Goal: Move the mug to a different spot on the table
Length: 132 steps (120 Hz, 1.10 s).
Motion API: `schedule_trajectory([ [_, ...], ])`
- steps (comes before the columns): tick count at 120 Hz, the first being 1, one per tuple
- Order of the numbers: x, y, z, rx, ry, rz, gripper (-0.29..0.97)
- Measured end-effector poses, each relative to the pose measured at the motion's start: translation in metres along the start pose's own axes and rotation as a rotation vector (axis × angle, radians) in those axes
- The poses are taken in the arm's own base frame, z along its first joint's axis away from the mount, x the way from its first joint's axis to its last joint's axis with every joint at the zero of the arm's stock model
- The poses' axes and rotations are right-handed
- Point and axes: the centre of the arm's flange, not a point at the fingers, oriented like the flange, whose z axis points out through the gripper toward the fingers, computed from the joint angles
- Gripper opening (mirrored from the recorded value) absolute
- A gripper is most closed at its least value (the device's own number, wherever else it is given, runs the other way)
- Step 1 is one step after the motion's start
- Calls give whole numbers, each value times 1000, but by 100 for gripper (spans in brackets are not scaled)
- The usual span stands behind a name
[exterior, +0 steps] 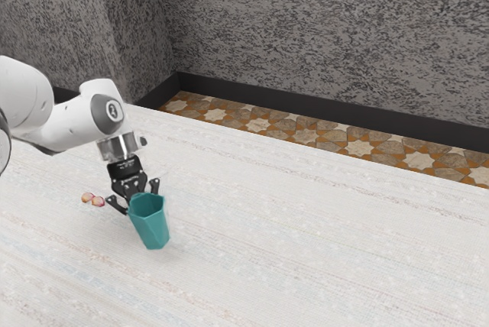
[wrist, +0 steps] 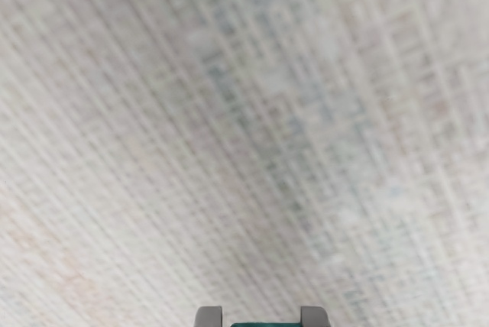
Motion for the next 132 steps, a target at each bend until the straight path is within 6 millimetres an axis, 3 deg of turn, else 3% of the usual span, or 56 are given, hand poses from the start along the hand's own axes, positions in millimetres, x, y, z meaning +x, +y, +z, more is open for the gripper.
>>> schedule_trajectory([
  [12, 16, -3, -1, 2, -3, -5, -11],
  [35, 38, 11, 10, 28, -8, 8, -11],
  [54, 44, 18, 16, 35, -23, 22, -9],
  [80, 43, 19, 17, 21, -36, 42, 31],
  [104, 42, 20, 15, 14, -38, 61, 48],
  [118, 42, 26, -1, -2, -10, 84, 52],
  [132, 58, 13, -37, -24, 49, 73, 55],
])
